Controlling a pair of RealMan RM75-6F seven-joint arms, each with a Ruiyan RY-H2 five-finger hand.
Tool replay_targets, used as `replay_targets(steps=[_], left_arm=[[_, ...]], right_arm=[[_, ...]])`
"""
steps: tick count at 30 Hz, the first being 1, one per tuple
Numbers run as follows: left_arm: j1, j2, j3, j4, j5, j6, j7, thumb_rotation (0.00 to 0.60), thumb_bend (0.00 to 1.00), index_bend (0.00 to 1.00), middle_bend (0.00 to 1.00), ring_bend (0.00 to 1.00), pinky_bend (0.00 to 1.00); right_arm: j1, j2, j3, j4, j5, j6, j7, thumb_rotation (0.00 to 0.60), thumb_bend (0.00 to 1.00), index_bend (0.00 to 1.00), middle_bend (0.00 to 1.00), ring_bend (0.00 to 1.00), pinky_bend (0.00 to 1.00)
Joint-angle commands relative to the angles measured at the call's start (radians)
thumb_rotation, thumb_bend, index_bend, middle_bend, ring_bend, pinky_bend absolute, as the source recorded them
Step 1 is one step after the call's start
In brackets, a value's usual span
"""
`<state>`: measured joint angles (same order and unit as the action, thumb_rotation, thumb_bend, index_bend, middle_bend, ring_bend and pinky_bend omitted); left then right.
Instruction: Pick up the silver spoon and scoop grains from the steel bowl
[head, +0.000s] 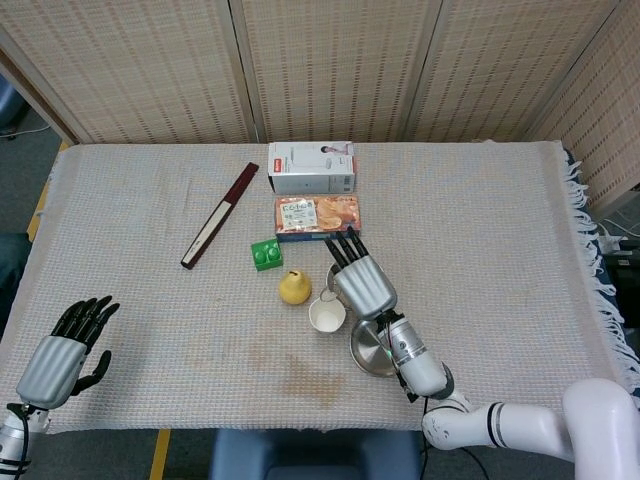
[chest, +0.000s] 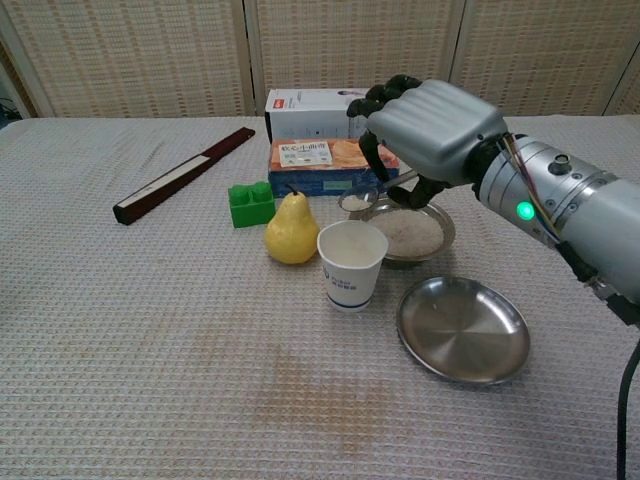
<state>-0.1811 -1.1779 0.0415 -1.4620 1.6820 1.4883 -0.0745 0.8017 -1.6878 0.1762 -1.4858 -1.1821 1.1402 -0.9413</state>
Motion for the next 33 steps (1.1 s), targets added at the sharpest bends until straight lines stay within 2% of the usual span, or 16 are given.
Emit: replay_targets(steps=[1, 11, 19, 33], left_arm=[[0.001, 0.002, 0.0, 0.0, 0.002, 0.003, -0.002, 0.6, 0.52, 0.0, 0.0, 0.0, 0.08], [-0.003, 0.008, 0.007, 0.0, 0.013, 0.001, -0.027, 0.6, 0.52, 0.0, 0.0, 0.0, 0.08], [-0.001, 0.007, 0.007, 0.002, 0.014, 0.006, -0.026, 0.6, 0.52, 0.0, 0.0, 0.0, 0.08], [-0.001, 0.01, 0.013, -0.003, 0.026, 0.011, -0.029, 0.6, 0.52, 0.0, 0.0, 0.0, 0.08]], right_arm=[[0.006, -0.009, -0.019, -0.007, -0.008, -0.003, -0.034, 0.6, 0.47, 0.74, 0.08, 0.0, 0.0], [0.029, -0.026, -0.045, -0.026, 0.017, -0.005, -0.203, 0.6, 0.47, 0.74, 0.08, 0.0, 0.0], [0.056, -0.012, -0.086, -0.077, 0.03, 0.012, -0.43, 0.6, 0.47, 0.74, 0.08, 0.0, 0.0], [0.094, -0.004, -0.136, -0.125, 0.06, 0.048, -0.739, 0.6, 0.47, 0.72, 0.08, 0.0, 0.0]])
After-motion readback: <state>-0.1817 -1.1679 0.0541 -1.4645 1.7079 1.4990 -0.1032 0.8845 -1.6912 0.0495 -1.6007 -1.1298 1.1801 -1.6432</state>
